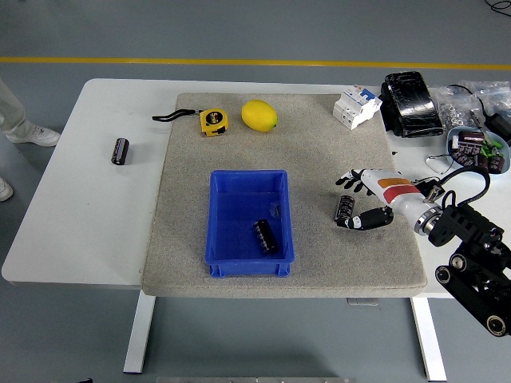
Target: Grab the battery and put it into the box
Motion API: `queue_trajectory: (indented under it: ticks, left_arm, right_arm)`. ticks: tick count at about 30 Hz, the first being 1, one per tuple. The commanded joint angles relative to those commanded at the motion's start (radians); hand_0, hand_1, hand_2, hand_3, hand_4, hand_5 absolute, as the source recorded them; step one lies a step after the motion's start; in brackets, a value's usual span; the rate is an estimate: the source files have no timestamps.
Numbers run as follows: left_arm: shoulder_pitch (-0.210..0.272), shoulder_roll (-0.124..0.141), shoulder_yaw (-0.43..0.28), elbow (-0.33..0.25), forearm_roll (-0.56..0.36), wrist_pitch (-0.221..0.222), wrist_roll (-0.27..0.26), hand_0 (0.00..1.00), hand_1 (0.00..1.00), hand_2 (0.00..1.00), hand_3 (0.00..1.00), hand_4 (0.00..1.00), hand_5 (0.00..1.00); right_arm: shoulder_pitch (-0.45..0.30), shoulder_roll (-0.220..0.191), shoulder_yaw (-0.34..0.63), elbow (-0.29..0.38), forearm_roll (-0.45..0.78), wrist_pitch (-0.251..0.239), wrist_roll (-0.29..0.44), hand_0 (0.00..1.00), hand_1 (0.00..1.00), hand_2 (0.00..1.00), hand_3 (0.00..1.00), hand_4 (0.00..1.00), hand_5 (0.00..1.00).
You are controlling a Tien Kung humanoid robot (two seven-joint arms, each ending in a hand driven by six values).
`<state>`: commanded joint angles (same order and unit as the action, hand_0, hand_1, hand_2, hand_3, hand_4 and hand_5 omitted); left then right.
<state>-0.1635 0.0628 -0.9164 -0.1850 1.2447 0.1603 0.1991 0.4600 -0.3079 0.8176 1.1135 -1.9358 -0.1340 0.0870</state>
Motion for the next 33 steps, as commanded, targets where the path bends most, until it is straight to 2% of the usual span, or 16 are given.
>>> queue_trajectory:
  ticks: [8, 9, 20, 21, 26, 27, 32, 33]
  left_arm:
    - [-0.005, 0.0, 0.02, -0.001, -0.021, 0.002, -0.002, 0.488, 0.505, 0.566, 0.682, 0.633, 0.784]
    - [-0.006, 0.0, 0.024, -0.001, -0.026, 0.004, -0.002, 0.488, 0.505, 0.566, 0.682, 0.633, 0.784]
    - [-0.011, -0.002, 0.031, -0.002, -0.034, 0.004, -0.002, 0.488, 0.506, 0.565, 0.683, 0.632, 0.78]
    - [-0.012, -0.002, 0.031, -0.002, -0.033, 0.003, -0.002, 0.488, 0.505, 0.565, 0.683, 0.633, 0.78]
    - [-0.011, -0.003, 0.032, -0.003, -0.034, 0.003, -0.001, 0.488, 0.505, 0.565, 0.683, 0.633, 0.78]
    - [-0.011, -0.003, 0.032, -0.003, -0.035, 0.003, -0.001, 0.491, 0.506, 0.566, 0.682, 0.633, 0.779]
    - [-0.012, -0.002, 0.04, -0.003, -0.043, 0.002, -0.003, 0.491, 0.506, 0.566, 0.682, 0.633, 0.779]
    - [-0.012, -0.002, 0.042, -0.003, -0.045, 0.002, -0.003, 0.487, 0.505, 0.564, 0.683, 0.635, 0.779]
  right_arm:
    - [0.024, 0.025, -0.021, -0.029, 0.012, -0.003, -0.011, 0.475, 0.572, 0.644, 0.714, 0.998, 0.371]
    - [0.027, 0.028, -0.023, -0.039, 0.012, -0.002, -0.012, 0.461, 0.557, 0.623, 0.65, 0.998, 0.372]
    - [0.033, 0.033, -0.041, -0.08, 0.023, -0.003, -0.011, 0.46, 0.554, 0.615, 0.628, 0.998, 0.371]
    - [0.033, 0.034, -0.043, -0.08, 0.028, -0.003, -0.012, 0.432, 0.526, 0.562, 0.563, 0.998, 0.355]
    - [0.035, 0.034, -0.047, -0.085, 0.035, -0.003, -0.018, 0.432, 0.526, 0.562, 0.563, 0.998, 0.355]
    - [0.036, 0.033, -0.047, -0.086, 0.036, -0.004, -0.018, 0.389, 0.476, 0.504, 0.496, 0.998, 0.333]
    - [0.037, 0.033, -0.048, -0.09, 0.036, -0.006, -0.019, 0.389, 0.476, 0.504, 0.496, 0.998, 0.333]
    - [0.036, 0.033, -0.049, -0.092, 0.039, -0.006, -0.02, 0.333, 0.42, 0.475, 0.473, 0.998, 0.318]
